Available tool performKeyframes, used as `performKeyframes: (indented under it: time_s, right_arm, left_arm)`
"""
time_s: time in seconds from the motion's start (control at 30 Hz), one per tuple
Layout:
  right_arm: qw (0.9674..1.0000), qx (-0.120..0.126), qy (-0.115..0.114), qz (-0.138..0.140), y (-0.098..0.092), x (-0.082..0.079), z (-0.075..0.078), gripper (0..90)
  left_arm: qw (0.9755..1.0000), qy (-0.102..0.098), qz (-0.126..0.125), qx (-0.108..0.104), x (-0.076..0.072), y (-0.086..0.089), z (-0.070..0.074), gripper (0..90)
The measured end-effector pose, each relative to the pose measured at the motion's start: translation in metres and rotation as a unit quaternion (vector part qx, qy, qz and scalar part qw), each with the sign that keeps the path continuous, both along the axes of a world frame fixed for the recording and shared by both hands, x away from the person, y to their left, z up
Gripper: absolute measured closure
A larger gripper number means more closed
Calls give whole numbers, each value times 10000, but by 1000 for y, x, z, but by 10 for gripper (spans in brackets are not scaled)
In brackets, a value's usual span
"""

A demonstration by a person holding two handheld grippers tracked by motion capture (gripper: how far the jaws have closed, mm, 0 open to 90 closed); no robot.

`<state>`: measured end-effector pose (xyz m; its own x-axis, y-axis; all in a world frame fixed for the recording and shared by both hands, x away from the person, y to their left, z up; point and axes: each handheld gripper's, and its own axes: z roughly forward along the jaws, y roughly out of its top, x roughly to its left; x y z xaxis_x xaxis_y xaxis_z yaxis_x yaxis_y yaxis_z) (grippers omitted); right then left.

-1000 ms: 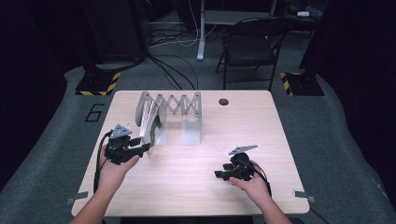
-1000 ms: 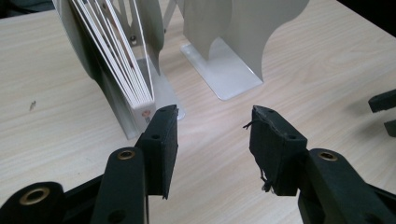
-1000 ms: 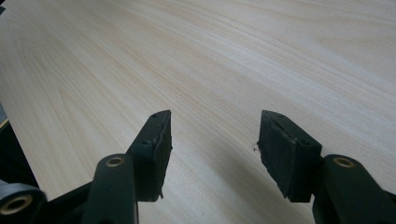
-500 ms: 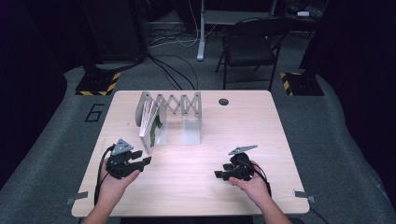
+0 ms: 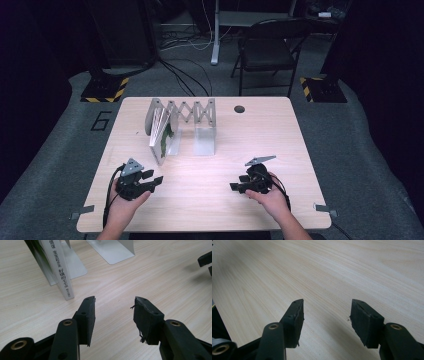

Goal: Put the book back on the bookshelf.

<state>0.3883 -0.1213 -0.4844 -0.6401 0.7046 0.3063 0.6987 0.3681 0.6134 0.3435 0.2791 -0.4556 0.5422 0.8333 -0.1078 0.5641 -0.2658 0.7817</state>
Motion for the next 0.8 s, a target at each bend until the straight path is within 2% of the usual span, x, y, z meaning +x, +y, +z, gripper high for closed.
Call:
performKeyframes:
  time_s: [0.07,0.6,0.8]
  right_arm:
    - [10000,-5,-1,2,0,0,0,443]
    - [9999,-84,-49,32,1,1,-3,443]
    - [9999,-126,-36,42,0,1,-2,443]
  left_arm:
    - [10000,-36,20,-2,0,0,-4,521]
    - [9999,142,-19,3,1,6,-27,505]
    - [9994,339,43,70,3,8,-36,481]
